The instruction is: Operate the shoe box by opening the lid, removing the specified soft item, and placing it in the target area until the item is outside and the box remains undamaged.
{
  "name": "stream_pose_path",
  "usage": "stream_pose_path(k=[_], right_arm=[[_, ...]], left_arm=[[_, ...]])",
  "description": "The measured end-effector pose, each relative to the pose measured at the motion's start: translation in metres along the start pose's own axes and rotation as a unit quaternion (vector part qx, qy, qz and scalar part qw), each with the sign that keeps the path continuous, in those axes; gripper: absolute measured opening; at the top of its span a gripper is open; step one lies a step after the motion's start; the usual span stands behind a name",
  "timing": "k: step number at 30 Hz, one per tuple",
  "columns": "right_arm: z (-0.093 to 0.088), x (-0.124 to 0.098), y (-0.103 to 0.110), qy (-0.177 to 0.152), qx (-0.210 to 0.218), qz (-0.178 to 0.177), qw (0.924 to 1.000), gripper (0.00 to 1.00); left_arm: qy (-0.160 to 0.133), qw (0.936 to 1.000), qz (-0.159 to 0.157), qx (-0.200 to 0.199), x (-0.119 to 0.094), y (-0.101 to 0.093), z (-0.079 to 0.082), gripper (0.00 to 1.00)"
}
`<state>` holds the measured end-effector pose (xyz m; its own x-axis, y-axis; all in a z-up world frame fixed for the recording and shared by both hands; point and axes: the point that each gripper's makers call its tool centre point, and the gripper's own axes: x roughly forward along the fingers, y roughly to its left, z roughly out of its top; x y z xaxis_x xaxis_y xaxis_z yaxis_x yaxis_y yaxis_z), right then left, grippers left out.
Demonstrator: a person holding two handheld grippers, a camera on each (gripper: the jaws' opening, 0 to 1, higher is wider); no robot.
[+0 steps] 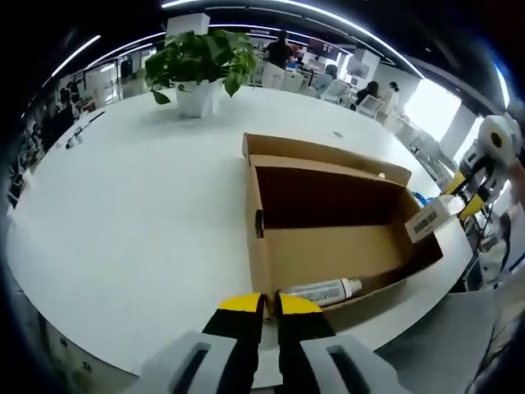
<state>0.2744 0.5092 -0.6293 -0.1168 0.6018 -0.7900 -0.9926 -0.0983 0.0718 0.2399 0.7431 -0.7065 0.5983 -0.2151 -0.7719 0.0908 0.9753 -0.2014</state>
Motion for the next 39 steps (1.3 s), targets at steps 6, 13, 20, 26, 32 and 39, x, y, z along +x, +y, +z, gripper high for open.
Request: stream_pose_path(k=[6, 13, 20, 26, 32, 39], right_arm=[[-0.004, -0.014, 0.001, -0.001, -0.001, -0.001, 1.0, 0.15], [-0.01, -0.032, -0.004, -0.006, 0.005, -0.015, 0.9999, 0.15], [-0.022, -0.054, -0.01, -0.004, 0.008, -0.029, 0.9995, 0.15], [-0.033, -0.071, -0.015, -0.002, 0.012, -0.039, 0.9992, 0.15], [-0.044, -0.086, -0.023, -0.001, 0.019, -0.049, 0.9986, 0.15], [-0.059, -0.104, -0.032, 0.005, 0.026, -0.062, 0.9978, 0.15]], left_arm=[[0.001, 1.0, 0.001, -0.002, 0.0, 0.0, 0.0, 0.06], [0.003, 1.0, 0.003, 0.0, 0.0, 0.0, 0.0, 0.05], [0.005, 1.0, 0.004, 0.0, 0.0, 0.0, 0.0, 0.05], [0.007, 1.0, 0.005, 0.0, 0.001, 0.0, 0.0, 0.06], [0.009, 0.9999, 0.006, 0.0, 0.001, 0.0, -0.001, 0.06], [0.012, 0.9999, 0.008, 0.001, 0.001, -0.001, -0.001, 0.06]])
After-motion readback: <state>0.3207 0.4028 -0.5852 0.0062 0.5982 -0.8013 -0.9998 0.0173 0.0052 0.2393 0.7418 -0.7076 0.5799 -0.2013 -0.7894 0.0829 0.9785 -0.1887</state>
